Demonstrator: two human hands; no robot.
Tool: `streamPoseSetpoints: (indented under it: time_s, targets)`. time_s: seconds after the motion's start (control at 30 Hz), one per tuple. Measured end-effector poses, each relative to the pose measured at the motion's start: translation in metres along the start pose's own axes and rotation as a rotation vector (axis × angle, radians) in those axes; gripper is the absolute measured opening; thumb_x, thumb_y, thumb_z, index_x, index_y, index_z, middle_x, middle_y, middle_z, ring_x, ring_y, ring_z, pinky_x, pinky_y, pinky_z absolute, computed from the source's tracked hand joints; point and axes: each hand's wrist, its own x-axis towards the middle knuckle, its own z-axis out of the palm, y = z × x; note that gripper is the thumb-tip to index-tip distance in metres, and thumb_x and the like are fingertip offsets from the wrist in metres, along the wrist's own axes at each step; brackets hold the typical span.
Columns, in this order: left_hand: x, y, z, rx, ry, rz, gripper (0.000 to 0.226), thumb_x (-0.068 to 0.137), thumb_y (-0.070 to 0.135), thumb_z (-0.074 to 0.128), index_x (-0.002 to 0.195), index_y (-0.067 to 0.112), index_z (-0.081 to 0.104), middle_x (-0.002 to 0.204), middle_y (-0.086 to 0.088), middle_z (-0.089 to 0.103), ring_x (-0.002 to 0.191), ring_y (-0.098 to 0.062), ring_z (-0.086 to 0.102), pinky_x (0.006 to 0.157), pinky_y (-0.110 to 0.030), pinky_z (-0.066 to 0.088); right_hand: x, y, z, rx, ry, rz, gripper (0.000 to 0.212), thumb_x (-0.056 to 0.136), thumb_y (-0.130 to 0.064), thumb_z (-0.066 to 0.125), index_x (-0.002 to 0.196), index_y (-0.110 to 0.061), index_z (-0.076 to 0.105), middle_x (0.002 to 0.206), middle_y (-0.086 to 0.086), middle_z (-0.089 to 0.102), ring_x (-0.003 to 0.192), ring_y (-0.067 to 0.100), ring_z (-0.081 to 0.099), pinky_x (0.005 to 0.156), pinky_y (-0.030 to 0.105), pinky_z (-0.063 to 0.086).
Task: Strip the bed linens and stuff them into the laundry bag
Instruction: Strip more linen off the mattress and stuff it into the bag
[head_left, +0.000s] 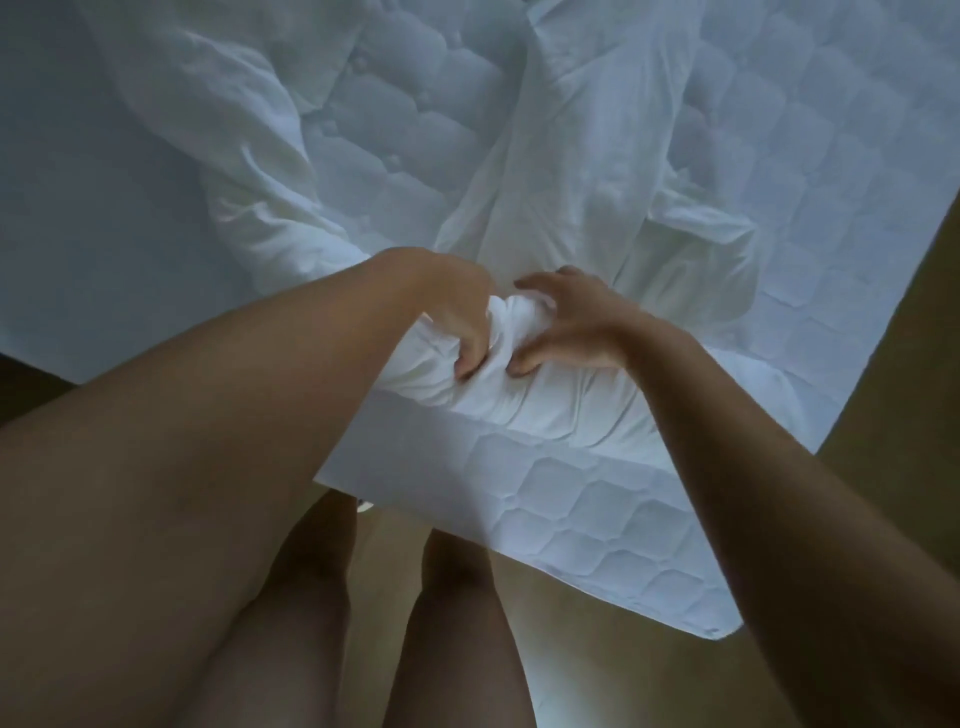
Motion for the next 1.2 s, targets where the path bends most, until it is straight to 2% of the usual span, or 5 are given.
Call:
streamPoseSetpoints:
  time_s: [0.13,0.27,0.47,0.83,1.2]
  targets:
    - [-0.006,-0.004,-0.013,-0.101,0.034,-0.023,0.078,0.048,0.028,0.087,0.12,0.024,0.056,0.105,0.004,0.062,0.096,-0.022,0.06,0.082,-0.033,0.052,-0.048,-0.01,0.043,-0.294,0.402,-0.045,0.098,0.073,-0.054,0.068,0.15,-0.022,0.018,0.154,0.011,0.022,0.141,0.034,0.018,0.113,0.052,0.018]
    - [-0.024,0.006,0.009,0.108,0.316,-0.057,0.093,0.063,0.043,0.078,0.143,0.027,0.034,0.142,-0.003,0.04,0.129,-0.027,0.039,0.104,-0.045,0.036,-0.046,0.002,0.079,-0.491,0.474,-0.049,0.123,0.041,-0.064,0.082,0.143,-0.018,0.03,0.142,0.019,0.042,0.13,0.041,0.039,0.1,0.062,0.033]
    - [-0.034,0.031,0.06,0.415,0.499,-0.167,0.108,0.082,0.041,0.056,0.145,0.008,-0.025,0.154,-0.021,-0.022,0.144,-0.037,-0.018,0.107,-0.064,-0.011,0.008,0.02,-0.017,-0.303,0.129,-0.159,0.117,0.05,-0.068,0.076,0.147,-0.031,0.023,0.148,-0.001,0.034,0.133,0.028,0.033,0.108,0.043,0.027]
    - [0.024,0.011,-0.055,0.28,0.339,-0.06,0.097,0.048,0.061,0.079,0.133,0.036,0.039,0.129,0.004,0.056,0.117,-0.025,0.052,0.098,-0.047,0.033,0.002,0.017,0.015,-0.603,0.495,-0.112,0.123,0.053,-0.058,0.082,0.147,-0.018,0.012,0.152,0.02,0.022,0.14,0.042,0.022,0.111,0.059,0.013]
    - [0.045,0.007,-0.081,-0.309,-0.105,-0.134,0.061,0.052,0.035,0.088,0.105,0.014,0.066,0.099,-0.011,0.07,0.087,-0.029,0.068,0.08,-0.036,0.056,0.044,0.016,-0.067,-0.508,0.167,-0.168,0.076,0.062,-0.036,0.079,0.127,-0.022,0.043,0.114,0.0,0.058,0.105,0.026,0.055,0.081,0.034,0.038]
